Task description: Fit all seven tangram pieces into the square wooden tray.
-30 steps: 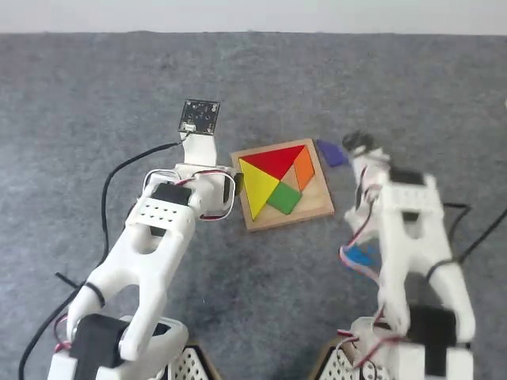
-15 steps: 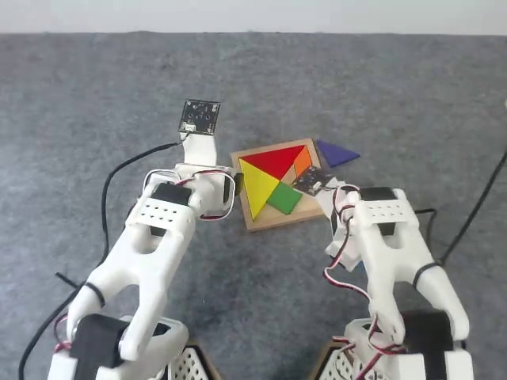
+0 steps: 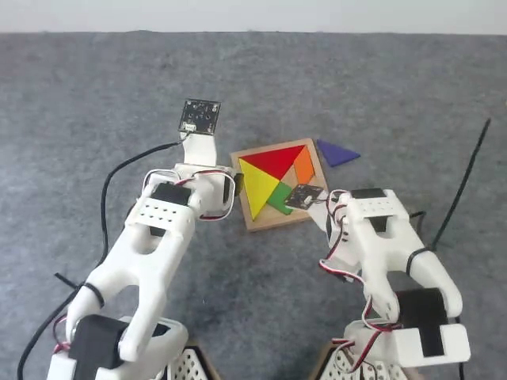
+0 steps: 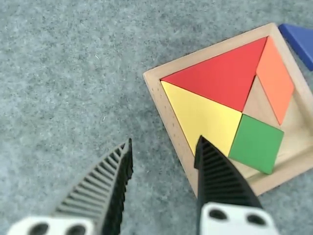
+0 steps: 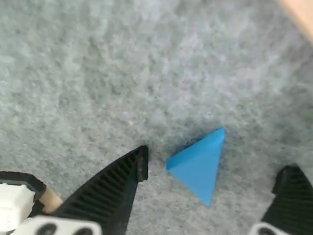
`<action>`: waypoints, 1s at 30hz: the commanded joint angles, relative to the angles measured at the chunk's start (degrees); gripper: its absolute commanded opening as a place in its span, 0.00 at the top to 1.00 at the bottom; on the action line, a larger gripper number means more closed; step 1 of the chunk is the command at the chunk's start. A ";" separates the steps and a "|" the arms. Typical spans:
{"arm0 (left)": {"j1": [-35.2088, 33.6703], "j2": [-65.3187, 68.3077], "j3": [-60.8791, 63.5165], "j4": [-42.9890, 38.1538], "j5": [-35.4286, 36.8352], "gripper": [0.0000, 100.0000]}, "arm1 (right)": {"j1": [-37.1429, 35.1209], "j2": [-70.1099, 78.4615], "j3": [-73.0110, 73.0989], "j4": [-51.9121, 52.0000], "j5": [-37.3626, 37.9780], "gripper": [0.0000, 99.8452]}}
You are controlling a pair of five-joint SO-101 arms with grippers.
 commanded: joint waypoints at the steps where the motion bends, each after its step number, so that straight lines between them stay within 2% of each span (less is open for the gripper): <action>1: -0.09 -1.05 -0.31 0.00 -0.97 0.80 | -0.13 1.63 -0.09 -1.54 -0.97 0.71; 4: 0.00 -1.05 -0.31 0.00 -0.97 0.80 | -0.13 1.80 -0.09 -3.82 -3.96 0.76; 13: 0.00 -1.05 -0.31 0.00 -1.05 0.80 | -0.48 1.71 -0.26 -4.70 -6.59 0.76; 20: -0.18 -1.05 -0.40 0.00 -1.05 0.80 | -0.75 -4.44 -5.89 -4.44 -20.57 0.76; 25: -0.26 -1.05 -0.40 0.00 -1.05 0.80 | -7.16 -9.01 -8.79 -3.82 -32.97 0.76; 28: -1.41 -1.05 -0.57 0.09 -1.05 0.80 | -12.97 -9.27 -11.87 -0.31 -34.11 0.76; 30: -2.55 -1.05 -0.75 0.09 -0.97 0.80 | -14.46 -8.92 -13.45 2.51 -31.56 0.76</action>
